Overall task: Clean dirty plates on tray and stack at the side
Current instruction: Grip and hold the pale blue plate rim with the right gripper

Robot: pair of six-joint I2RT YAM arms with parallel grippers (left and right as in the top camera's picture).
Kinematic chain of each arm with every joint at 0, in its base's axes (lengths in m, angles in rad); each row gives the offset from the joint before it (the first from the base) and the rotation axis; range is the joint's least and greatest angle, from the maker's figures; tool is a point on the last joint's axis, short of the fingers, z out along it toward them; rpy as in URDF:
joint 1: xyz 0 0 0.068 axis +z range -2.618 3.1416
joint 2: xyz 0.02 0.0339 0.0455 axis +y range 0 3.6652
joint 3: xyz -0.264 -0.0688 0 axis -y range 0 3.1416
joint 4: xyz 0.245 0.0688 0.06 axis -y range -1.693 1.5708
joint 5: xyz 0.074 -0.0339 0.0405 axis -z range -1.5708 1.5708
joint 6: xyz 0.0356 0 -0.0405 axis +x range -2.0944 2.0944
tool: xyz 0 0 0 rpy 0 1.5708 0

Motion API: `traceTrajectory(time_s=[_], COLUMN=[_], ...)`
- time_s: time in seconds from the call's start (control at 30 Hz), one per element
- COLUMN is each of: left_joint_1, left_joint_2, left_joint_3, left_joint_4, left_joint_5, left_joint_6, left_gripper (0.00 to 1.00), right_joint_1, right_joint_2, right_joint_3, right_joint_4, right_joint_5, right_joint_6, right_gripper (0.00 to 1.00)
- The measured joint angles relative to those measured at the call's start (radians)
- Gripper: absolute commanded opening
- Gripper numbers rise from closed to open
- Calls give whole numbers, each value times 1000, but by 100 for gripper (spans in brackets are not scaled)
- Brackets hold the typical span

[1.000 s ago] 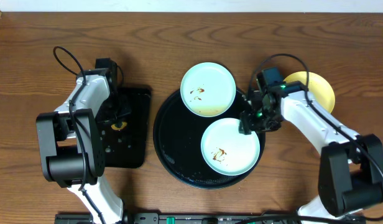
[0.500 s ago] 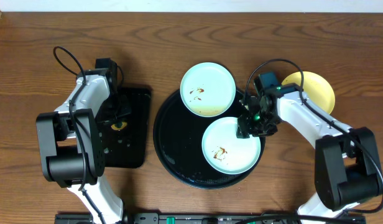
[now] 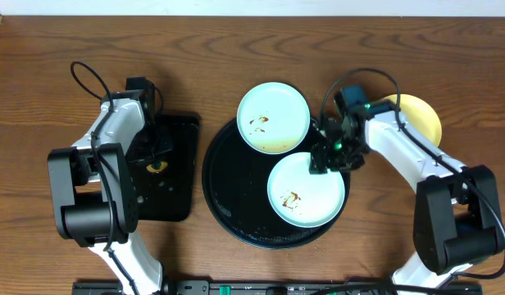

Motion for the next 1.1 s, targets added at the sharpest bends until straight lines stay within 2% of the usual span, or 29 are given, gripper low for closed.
traceTrajectory(time_s=[0.23, 0.53, 0.93, 1.0, 1.1], left_joint_1=[0, 0, 0, 0, 0], left_joint_2=[0, 0, 0, 0, 0], left_joint_3=[0, 0, 0, 0, 0], left_joint_4=[0, 0, -1, -1, -1], left_joint_5=[0, 0, 7, 7, 7], left_joint_6=[0, 0, 0, 0, 0], left_gripper=[14, 14, 14, 14, 11], right_joint_1=[28, 19, -36, -36, -36], right_joint_2=[0, 2, 2, 2, 2], right_joint_3=[95, -6, -42, -61, -104], right_joint_4=[-20, 15, 35, 41, 63], right_joint_5=[-3, 60, 94, 94, 92], right_joint_6=[-27, -14, -2, 4, 13], right_gripper=[60, 62, 63, 60, 49])
